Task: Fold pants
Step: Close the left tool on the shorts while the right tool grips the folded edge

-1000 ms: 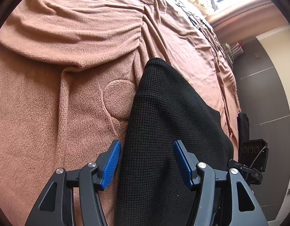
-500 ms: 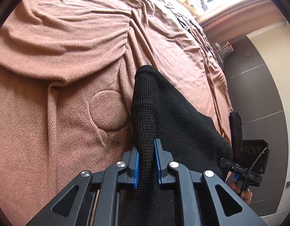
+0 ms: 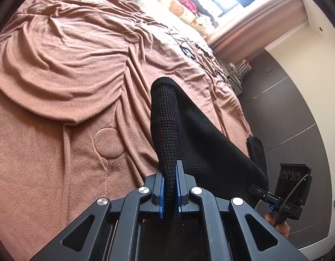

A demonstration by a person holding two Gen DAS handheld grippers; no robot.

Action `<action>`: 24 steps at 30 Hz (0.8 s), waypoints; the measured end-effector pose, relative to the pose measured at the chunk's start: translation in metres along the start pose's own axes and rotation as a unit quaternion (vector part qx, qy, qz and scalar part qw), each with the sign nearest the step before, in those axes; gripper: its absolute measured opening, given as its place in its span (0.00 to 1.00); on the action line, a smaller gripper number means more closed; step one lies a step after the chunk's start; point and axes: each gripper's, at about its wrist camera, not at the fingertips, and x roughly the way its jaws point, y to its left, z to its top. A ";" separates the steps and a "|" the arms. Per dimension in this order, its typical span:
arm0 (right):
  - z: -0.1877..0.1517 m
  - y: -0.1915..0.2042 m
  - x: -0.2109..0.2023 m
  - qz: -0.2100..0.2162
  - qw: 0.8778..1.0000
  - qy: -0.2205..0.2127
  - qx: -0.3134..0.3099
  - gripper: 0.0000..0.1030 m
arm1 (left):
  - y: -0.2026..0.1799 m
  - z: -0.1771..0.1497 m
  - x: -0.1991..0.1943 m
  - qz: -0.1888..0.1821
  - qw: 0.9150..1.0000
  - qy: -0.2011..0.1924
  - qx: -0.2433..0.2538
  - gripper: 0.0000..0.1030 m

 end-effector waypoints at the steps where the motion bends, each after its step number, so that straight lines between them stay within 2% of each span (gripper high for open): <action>1: -0.001 0.005 -0.004 0.000 1.000 -0.005 -0.006 0.26 | -0.003 0.000 -0.006 -0.003 1.000 -0.007 0.002 0.08; 16: -0.026 0.085 -0.086 0.006 0.993 -0.072 -0.090 0.26 | -0.053 -0.001 -0.112 -0.019 0.995 -0.097 0.033 0.08; 24: -0.035 0.137 -0.108 0.010 0.987 -0.089 -0.133 0.26 | -0.064 -0.009 -0.178 -0.019 0.989 -0.142 0.045 0.08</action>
